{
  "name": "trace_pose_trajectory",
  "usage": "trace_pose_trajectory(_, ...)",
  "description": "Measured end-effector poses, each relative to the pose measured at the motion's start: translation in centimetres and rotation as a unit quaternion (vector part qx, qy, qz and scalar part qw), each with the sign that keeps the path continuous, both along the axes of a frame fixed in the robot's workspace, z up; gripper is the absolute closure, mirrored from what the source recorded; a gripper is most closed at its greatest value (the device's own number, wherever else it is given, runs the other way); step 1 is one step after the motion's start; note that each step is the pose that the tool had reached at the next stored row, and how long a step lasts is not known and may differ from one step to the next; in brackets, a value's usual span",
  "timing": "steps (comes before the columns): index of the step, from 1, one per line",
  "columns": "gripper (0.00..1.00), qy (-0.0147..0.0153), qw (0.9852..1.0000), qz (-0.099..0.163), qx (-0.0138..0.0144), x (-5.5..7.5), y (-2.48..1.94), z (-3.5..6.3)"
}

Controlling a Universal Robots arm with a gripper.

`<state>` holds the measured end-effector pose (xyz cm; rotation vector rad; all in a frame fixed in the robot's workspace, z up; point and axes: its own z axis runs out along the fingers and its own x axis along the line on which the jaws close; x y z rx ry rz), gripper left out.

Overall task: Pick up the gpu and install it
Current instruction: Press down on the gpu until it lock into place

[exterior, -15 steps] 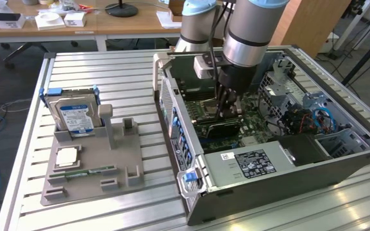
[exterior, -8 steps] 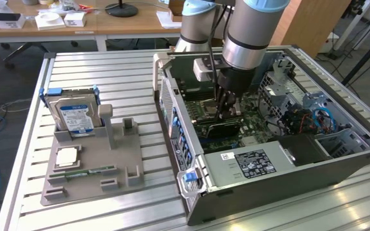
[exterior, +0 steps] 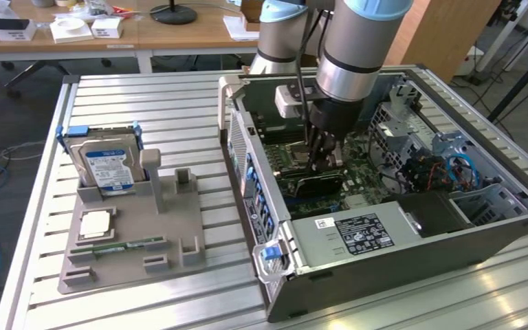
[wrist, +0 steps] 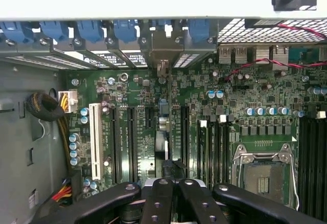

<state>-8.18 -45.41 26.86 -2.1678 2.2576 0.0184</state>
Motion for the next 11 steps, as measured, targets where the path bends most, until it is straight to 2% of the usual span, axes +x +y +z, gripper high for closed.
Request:
trace_pose_trajectory(5,0.9,0.0,1.0,0.0,0.0,-0.02,0.0,-0.45)
trace_pose_trajectory(11,0.9,0.0,1.0,0.0,0.0,-0.02,0.0,-0.52)
